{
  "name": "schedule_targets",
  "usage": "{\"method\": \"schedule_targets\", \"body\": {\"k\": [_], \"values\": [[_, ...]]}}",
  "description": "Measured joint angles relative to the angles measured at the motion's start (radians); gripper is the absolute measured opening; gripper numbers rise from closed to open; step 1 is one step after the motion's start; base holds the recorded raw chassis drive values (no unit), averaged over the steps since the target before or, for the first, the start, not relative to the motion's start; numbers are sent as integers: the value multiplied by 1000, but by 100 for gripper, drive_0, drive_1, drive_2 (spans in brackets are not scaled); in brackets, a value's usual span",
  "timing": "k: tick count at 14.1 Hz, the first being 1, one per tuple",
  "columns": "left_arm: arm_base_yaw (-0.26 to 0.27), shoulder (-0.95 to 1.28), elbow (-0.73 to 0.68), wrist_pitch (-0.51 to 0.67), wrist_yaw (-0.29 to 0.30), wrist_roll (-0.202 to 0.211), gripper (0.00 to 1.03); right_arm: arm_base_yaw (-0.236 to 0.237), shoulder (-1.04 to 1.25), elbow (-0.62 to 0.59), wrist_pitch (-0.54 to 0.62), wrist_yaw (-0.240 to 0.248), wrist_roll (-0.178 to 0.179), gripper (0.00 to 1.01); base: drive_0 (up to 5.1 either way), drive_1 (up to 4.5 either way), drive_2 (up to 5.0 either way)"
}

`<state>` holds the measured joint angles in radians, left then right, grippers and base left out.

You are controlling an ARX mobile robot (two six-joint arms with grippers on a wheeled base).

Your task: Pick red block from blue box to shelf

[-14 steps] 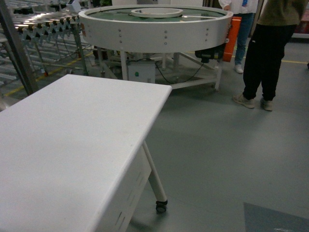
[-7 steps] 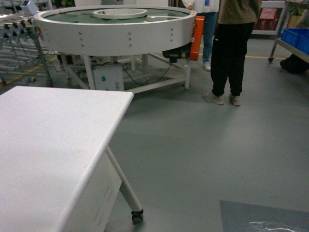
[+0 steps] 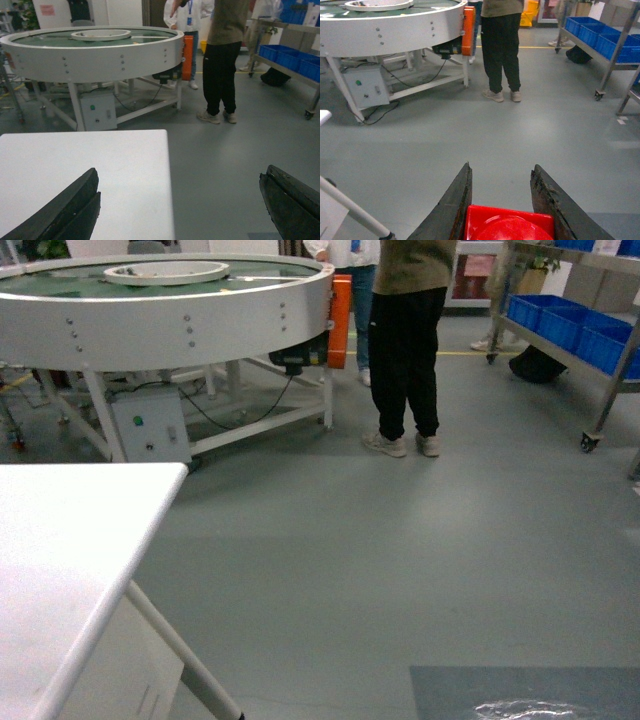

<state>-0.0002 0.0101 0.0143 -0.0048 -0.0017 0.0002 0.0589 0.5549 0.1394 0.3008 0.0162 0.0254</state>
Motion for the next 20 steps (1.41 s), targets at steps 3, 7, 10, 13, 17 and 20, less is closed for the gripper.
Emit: {"method": "schedule_targets", "body": {"k": [3,7,10,13,17,20], "values": [[0,0,0,-1,1,0,98,0,0,0,2,0,0,29,-152,-152,-152],[0,0,0,1,1,0,98,0,-2,0,2,0,0,29,-156,61,-373],[0,0,0,1,2,0,98,0,0,0,1,0,0,29,-162,272,-595],[0,0,0,0,1,0,98,0,0,0,2,0,0,29,-164,269,-598],[0,0,0,-2,1,0,98,0,0,0,3,0,0,29,-161,272,-594],[0,0,0,0,1,0,98,0,0,0,2,0,0,29,-168,263,-599]]}}
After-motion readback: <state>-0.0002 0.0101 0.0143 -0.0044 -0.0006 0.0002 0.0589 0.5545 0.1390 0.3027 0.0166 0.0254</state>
